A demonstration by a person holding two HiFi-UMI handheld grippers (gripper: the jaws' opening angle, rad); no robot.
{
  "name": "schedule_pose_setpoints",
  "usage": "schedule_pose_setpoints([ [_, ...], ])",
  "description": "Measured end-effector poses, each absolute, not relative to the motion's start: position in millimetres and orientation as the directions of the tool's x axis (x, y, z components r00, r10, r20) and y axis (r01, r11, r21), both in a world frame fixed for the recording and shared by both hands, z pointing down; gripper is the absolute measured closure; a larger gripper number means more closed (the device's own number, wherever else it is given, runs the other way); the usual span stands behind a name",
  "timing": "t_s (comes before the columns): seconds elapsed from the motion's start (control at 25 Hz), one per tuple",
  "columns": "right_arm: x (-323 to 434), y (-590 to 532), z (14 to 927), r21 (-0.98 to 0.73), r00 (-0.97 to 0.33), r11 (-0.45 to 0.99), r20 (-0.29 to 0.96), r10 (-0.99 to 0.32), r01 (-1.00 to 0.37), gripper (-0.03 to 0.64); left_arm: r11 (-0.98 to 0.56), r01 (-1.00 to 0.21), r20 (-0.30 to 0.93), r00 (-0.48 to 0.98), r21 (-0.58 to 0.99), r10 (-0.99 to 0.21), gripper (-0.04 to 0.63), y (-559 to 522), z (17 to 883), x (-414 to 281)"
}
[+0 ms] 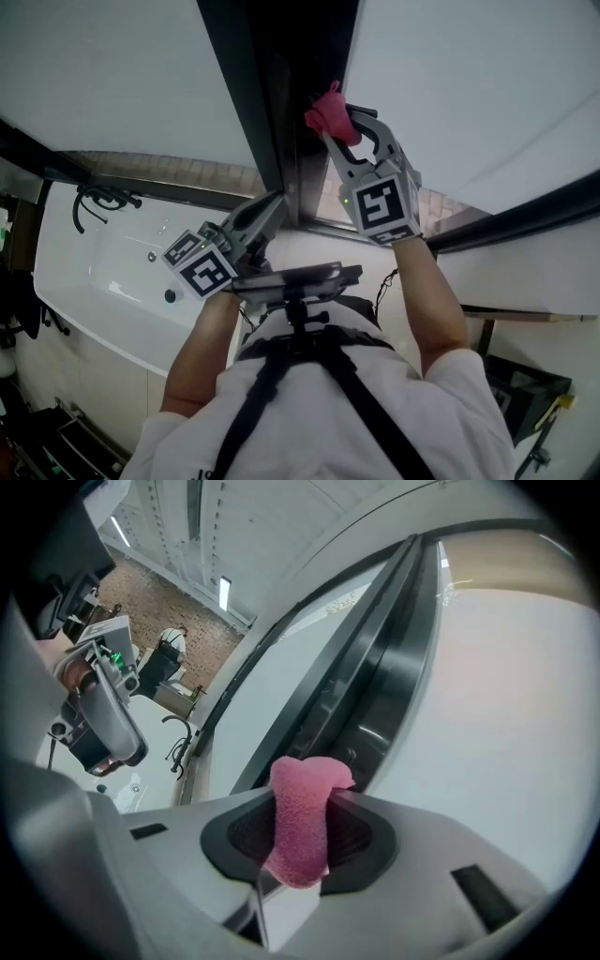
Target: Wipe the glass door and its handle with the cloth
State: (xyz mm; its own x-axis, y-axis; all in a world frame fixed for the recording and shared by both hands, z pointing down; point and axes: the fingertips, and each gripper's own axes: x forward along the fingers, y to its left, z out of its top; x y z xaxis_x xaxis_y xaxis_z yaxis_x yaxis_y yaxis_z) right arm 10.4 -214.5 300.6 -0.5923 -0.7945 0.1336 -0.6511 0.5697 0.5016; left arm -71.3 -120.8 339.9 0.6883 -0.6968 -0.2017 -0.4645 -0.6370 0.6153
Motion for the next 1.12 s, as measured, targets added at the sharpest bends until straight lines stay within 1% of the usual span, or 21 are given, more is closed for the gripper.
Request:
schedule_pose_setpoints([
  [0.36, 63.8, -209.6, 295.1, 0.47, -0.488, 0.47, 0.093, -0.868, -0.747, 0.511, -0.664, -0.445, -0.198, 0.722, 0.601, -0.663, 0.603, -121.7, 344.5, -65.9],
  [0.48, 82.2, -209.7, 296.9, 0.457, -0.435, 0.421, 0.079, -0.897, -0.784, 0.511, -0.655, -0.449, -0.193, 0.717, 0.608, -0.67, 0.603, -123.1, 338.2, -61.1],
  [0.64, 122.2, -216.0, 301.6, 0.384, -0.337, 0.338, 0.073, -0.939, -0.859, 0.511, -0.63, -0.459, -0.17, 0.708, 0.626, -0.685, 0.603, -123.6, 330.1, -51.1],
  [0.72, 134.4, -220.0, 307.5, 0.326, -0.321, 0.329, 0.081, -0.944, -0.886, 0.511, -0.63, -0.46, -0.166, 0.71, 0.626, -0.684, 0.603, -124.1, 332.1, -50.0],
  [0.88, 126.9, -222.3, 334.3, 0.234, -0.374, 0.397, 0.138, -0.917, -0.887, 0.511, -0.625, -0.469, -0.155, 0.71, 0.624, -0.687, 0.603, -121.9, 333.8, -48.7],
  [1.12, 60.8, -228.8, 354.9, 0.164, -0.537, 0.562, 0.173, -0.826, -0.811, 0.511, -0.598, -0.505, -0.139, 0.681, 0.623, -0.719, 0.603, -118.4, 335.6, -60.5],
])
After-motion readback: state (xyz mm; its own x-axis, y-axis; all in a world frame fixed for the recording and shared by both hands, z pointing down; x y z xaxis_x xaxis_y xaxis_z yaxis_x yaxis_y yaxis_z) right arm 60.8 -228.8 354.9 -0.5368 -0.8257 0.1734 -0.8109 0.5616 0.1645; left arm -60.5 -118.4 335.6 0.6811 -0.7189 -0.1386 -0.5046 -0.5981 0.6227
